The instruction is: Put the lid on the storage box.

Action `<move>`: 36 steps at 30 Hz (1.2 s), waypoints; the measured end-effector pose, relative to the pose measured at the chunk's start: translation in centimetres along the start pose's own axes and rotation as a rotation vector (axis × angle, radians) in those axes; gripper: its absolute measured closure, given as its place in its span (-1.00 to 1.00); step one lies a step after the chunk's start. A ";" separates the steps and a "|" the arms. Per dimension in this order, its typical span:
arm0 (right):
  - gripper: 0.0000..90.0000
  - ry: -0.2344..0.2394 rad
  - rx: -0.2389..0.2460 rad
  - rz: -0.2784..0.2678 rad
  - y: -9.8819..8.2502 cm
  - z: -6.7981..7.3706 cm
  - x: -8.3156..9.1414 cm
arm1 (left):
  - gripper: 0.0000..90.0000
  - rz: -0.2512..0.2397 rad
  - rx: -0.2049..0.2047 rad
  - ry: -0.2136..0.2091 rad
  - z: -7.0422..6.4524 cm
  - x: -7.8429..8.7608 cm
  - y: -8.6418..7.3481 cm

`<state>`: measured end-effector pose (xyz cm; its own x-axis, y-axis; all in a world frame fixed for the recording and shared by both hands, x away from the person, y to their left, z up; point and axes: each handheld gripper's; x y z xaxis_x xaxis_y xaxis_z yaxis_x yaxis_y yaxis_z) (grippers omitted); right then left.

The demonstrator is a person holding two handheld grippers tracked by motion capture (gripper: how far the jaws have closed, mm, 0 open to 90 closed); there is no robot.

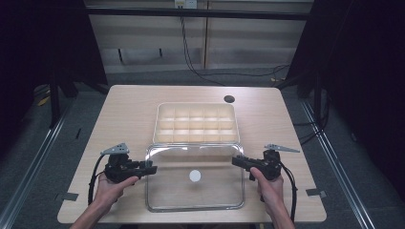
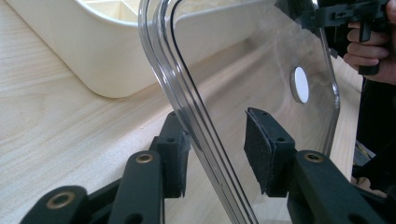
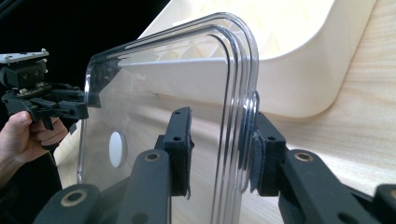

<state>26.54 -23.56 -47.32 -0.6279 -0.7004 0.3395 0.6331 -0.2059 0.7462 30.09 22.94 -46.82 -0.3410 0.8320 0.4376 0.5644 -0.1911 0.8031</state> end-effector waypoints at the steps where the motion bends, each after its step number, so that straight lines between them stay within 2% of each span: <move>1: 0.46 0.000 0.002 0.000 0.0 0.0 0.0 | 0.37 -0.008 -0.007 -0.002 0.0 0.2 0.1; 7: 0.47 -0.001 -0.001 -0.009 0.5 0.3 -0.3 | 0.40 -0.029 0.008 0.007 0.1 0.5 0.3; 11: 0.47 -0.004 -0.002 -0.015 0.6 0.5 -0.2 | 0.42 -0.034 -0.002 0.012 0.0 0.6 0.5; 14: 0.48 -0.002 0.007 -0.022 0.7 0.7 0.0 | 0.44 -0.043 -0.015 0.014 -0.2 0.9 0.8; 20: 0.49 -0.002 0.037 -0.034 1.0 1.5 0.3 | 0.49 -0.057 -0.011 0.012 -0.3 1.3 1.0; 27: 0.48 -0.006 0.043 -0.037 1.3 1.9 0.4 | 0.54 -0.083 -0.002 0.015 -0.7 1.8 0.9; 33: 0.48 -0.001 0.061 -0.047 2.0 2.4 0.4 | 0.57 -0.096 -0.027 0.043 -1.2 2.4 1.7; 36: 0.48 -0.003 0.070 -0.053 2.4 2.5 0.5 | 0.58 -0.100 -0.035 0.040 -1.3 2.5 2.0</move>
<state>26.61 -22.68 -43.87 -0.6612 -0.6876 0.3000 0.5659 -0.1945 0.8012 29.40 23.92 -43.63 -0.4241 0.8265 0.3701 0.4995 -0.1274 0.8569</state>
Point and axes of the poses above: each handheld gripper's, and its own axes: x roughly backward along the jaws, y roughly out of its top, z roughly to its left, and after that the axes turned 5 degrees about -z, right-handed
